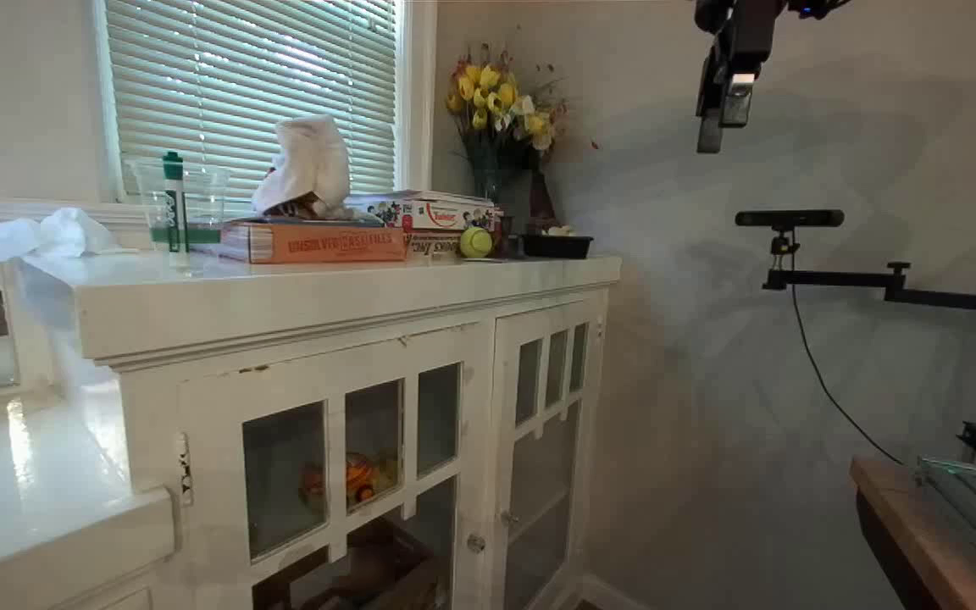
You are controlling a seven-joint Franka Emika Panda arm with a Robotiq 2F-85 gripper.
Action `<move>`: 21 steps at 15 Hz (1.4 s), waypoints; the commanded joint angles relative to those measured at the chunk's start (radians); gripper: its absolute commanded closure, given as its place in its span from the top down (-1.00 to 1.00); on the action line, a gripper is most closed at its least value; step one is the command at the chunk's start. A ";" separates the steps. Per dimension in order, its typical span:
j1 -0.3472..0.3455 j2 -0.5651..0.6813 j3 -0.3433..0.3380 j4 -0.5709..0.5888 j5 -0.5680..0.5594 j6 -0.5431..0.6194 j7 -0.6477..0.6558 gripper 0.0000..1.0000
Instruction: Place the tennis ball in the black tub on the right side
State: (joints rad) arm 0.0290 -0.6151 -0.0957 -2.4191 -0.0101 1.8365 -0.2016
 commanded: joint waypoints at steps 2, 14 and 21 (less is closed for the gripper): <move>-0.008 0.001 0.006 0.003 0.004 -0.003 -0.003 1.00; -0.008 0.001 0.006 0.003 0.004 -0.003 -0.003 1.00; -0.035 0.015 -0.006 -0.017 -0.024 0.172 0.005 1.00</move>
State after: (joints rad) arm 0.0233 -0.6150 -0.0960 -2.4227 -0.0143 1.8840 -0.2013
